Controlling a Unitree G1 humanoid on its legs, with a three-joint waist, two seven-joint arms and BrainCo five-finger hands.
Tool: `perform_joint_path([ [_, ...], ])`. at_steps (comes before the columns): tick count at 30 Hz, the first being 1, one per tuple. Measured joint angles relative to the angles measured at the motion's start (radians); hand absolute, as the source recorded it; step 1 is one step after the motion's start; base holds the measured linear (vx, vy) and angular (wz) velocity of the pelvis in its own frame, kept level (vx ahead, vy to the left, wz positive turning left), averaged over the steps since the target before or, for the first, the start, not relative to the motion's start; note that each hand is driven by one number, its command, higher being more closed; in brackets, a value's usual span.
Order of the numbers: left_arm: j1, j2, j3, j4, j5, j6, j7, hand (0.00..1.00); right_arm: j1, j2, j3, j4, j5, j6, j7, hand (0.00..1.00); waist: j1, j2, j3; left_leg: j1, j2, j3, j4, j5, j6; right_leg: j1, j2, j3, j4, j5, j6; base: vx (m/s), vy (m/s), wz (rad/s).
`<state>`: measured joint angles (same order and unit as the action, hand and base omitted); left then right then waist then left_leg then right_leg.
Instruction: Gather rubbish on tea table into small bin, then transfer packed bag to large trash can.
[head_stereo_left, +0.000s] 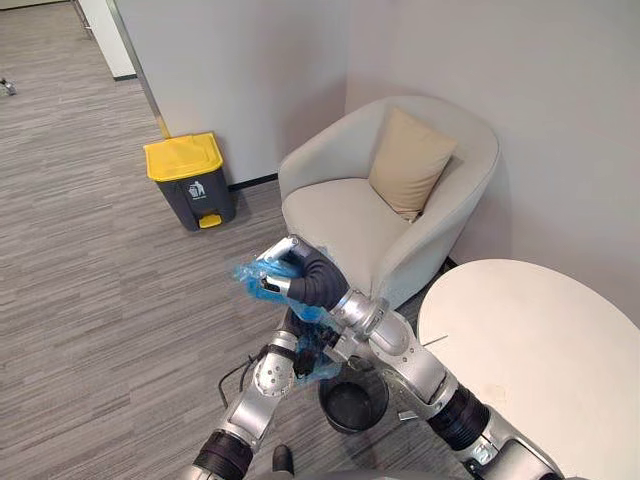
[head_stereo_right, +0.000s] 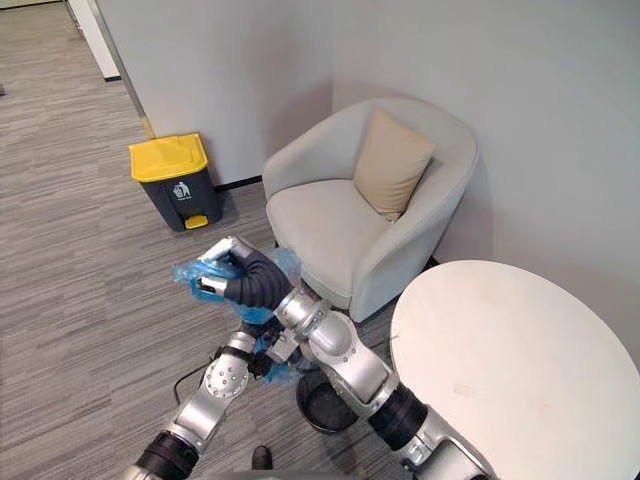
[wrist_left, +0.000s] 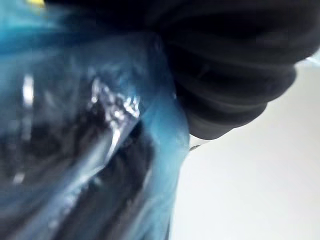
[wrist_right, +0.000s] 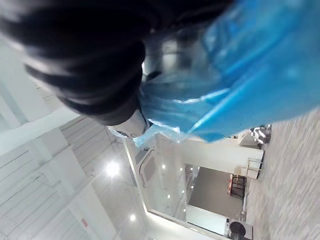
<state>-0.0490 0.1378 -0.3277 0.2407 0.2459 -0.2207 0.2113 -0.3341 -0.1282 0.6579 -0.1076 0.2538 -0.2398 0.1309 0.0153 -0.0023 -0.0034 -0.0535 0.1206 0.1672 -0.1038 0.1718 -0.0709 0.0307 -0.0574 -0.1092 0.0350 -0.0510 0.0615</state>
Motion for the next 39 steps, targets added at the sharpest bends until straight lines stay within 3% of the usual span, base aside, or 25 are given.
perform_joint_path([
  [6, 0.039, -0.016, 0.069, -0.087, 0.0, -0.003, 0.008, 1.0, 0.082, -0.057, -0.047, 0.0, -0.248, -0.048, -0.046, 0.0, 0.0, 0.0, 0.0, 0.001, -0.002, 0.0, 0.0, 0.0, 0.0, 0.0, -0.002, -0.001, 0.001, 0.0, 0.0, 0.0, 0.0, 0.0],
  [11, 0.069, -0.015, 0.107, -0.113, 0.0, -0.003, 0.013, 1.0, 0.108, -0.097, -0.083, 0.0, -0.372, -0.07, -0.081, 0.0, -0.001, 0.0, 0.0, 0.001, -0.002, 0.0, 0.0, 0.0, 0.0, 0.0, -0.002, -0.001, 0.0, 0.0, 0.0, 0.0, 0.0, 0.0],
  [16, 0.077, -0.011, 0.156, -0.117, 0.0, -0.004, 0.032, 1.0, 0.129, -0.166, -0.154, -0.017, -0.548, -0.107, -0.172, 0.0, 0.002, 0.001, 0.001, 0.001, -0.003, 0.0, 0.0, 0.0, 0.0, 0.001, -0.003, -0.001, 0.0, 0.0, 0.0, 0.0, 0.0, 0.0],
  [22, 0.113, -0.007, 0.183, -0.125, 0.0, -0.004, 0.053, 1.0, 0.181, -0.21, -0.229, -0.093, -0.658, -0.118, -0.264, 0.0, -0.001, 0.002, 0.002, 0.001, -0.002, 0.0, 0.0, 0.0, 0.0, 0.0, -0.003, -0.001, -0.001, 0.0, 0.0, 0.0, 0.0, 0.0],
  [25, 0.131, -0.007, 0.196, -0.125, 0.0, -0.004, 0.053, 1.0, 0.215, -0.207, -0.273, -0.111, -0.668, -0.126, -0.292, 0.0, 0.0, 0.004, 0.004, 0.001, -0.003, 0.0, 0.0, 0.0, 0.0, 0.0, -0.003, -0.001, -0.001, -0.001, 0.001, 0.0, 0.0, 0.0],
  [30, 0.17, -0.02, 0.248, -0.114, 0.0, -0.003, 0.054, 1.0, 0.343, -0.103, -0.387, -0.095, -0.648, -0.126, -0.306, 0.0, -0.002, 0.01, 0.011, 0.0, -0.003, 0.001, -0.001, -0.003, -0.003, 0.0, -0.003, -0.001, -0.002, -0.002, 0.001, 0.0, 0.0, 0.0],
  [34, 0.182, -0.02, 0.253, -0.011, -0.044, -0.003, 0.046, 1.0, 0.413, -0.037, -0.449, 0.063, -0.449, -0.118, -0.263, 0.0, -0.003, 0.01, 0.012, 0.0, 0.0, 0.0, -0.001, -0.01, -0.013, 0.001, -0.009, -0.001, -0.003, -0.002, 0.001, 0.0, 0.0, 0.0],
  [39, 0.188, -0.012, 0.265, 0.127, -0.059, -0.001, -0.009, 1.0, 0.441, -0.003, -0.528, 0.294, -0.316, -0.088, -0.188, 0.0, -0.005, 0.008, 0.021, 0.0, -0.002, -0.001, -0.001, -0.015, -0.013, 0.002, -0.011, -0.002, -0.004, -0.009, 0.01, 0.0, 0.0, 0.0],
])
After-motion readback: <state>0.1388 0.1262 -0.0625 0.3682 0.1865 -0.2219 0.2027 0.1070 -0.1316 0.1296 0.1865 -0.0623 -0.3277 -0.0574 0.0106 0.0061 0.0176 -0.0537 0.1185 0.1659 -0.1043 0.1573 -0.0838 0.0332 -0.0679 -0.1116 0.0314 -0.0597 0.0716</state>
